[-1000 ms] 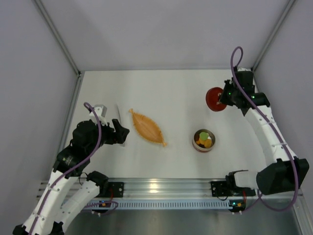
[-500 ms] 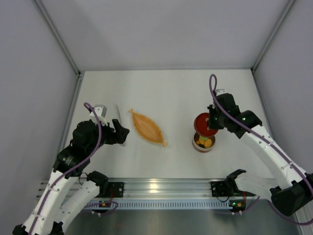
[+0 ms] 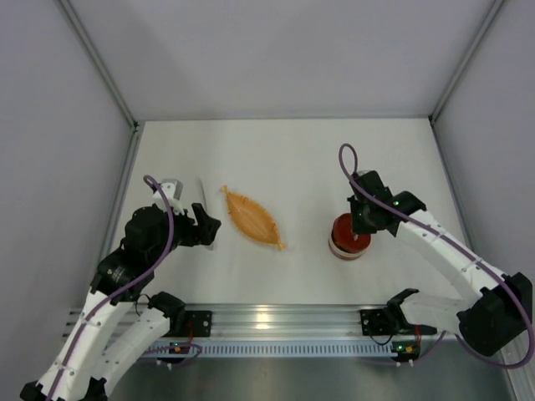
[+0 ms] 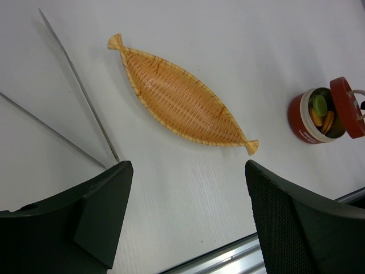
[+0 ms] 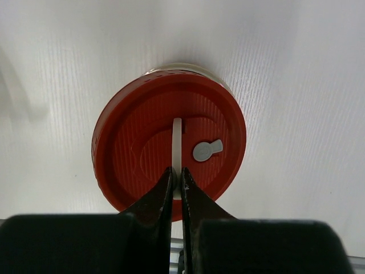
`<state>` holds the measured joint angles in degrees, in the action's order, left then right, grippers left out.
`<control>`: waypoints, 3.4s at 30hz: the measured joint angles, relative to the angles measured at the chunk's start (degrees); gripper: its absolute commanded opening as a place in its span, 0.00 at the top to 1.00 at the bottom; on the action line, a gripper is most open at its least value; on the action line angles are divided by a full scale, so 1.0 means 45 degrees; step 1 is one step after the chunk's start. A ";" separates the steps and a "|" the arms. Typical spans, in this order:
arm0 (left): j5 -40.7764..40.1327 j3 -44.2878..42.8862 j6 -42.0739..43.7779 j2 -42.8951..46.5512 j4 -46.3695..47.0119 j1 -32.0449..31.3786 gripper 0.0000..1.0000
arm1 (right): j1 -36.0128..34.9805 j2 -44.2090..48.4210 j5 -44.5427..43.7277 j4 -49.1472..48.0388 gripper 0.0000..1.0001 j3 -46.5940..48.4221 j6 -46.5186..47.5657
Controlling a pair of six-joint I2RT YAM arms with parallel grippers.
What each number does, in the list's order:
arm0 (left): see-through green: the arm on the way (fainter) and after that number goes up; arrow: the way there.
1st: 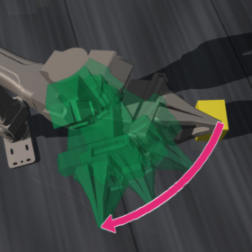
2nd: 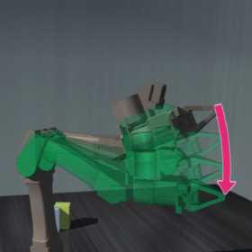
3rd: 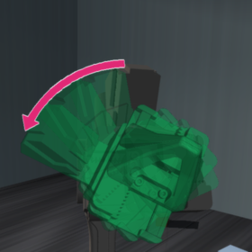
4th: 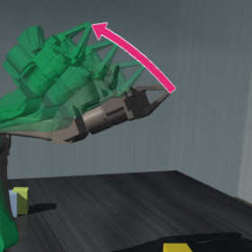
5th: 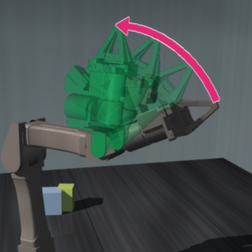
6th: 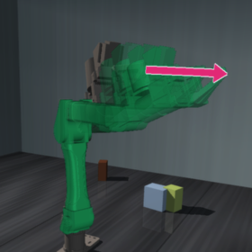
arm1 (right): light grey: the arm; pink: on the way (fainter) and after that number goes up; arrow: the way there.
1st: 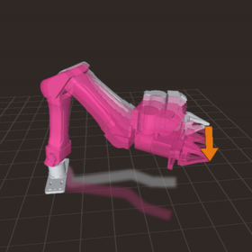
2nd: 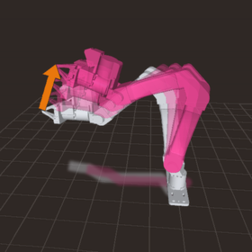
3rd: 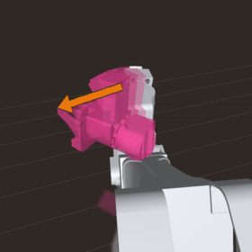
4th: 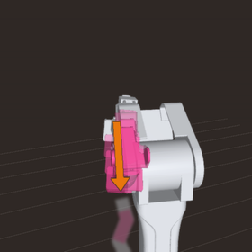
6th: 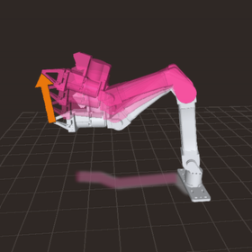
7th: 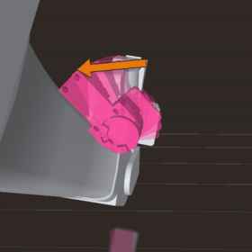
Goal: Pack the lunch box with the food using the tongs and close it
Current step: Close the box lid on the packing box.
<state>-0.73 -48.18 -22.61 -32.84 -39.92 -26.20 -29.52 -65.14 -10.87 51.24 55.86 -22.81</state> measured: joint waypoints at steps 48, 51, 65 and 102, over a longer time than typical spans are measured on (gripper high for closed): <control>-0.0301 0.0000 -0.0049 -0.0010 0.0000 -0.0384 0.15 | -0.0097 -0.1059 -0.0340 -0.1515 1.00 -0.1287 -0.0321; -0.0359 0.0000 -0.0049 -0.0015 0.0000 -0.0384 0.15 | -0.0097 -0.0986 -0.0350 -0.1569 1.00 -0.1370 -0.0321; -0.0432 0.0000 -0.0063 -0.0112 0.0000 -0.0563 0.15 | -0.0058 -0.1141 -0.0476 -0.2871 0.92 -0.2001 -0.0539; -0.0437 0.0000 -0.0233 -0.0350 -0.0005 -0.0622 0.15 | 0.0340 -0.1122 -0.0151 -0.2812 0.62 -0.1481 -0.0505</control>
<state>-2.70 -48.18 -23.66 -34.41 -39.94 -28.99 -27.99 -70.19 -11.55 38.59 49.19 -25.08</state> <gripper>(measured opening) 0.848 0.369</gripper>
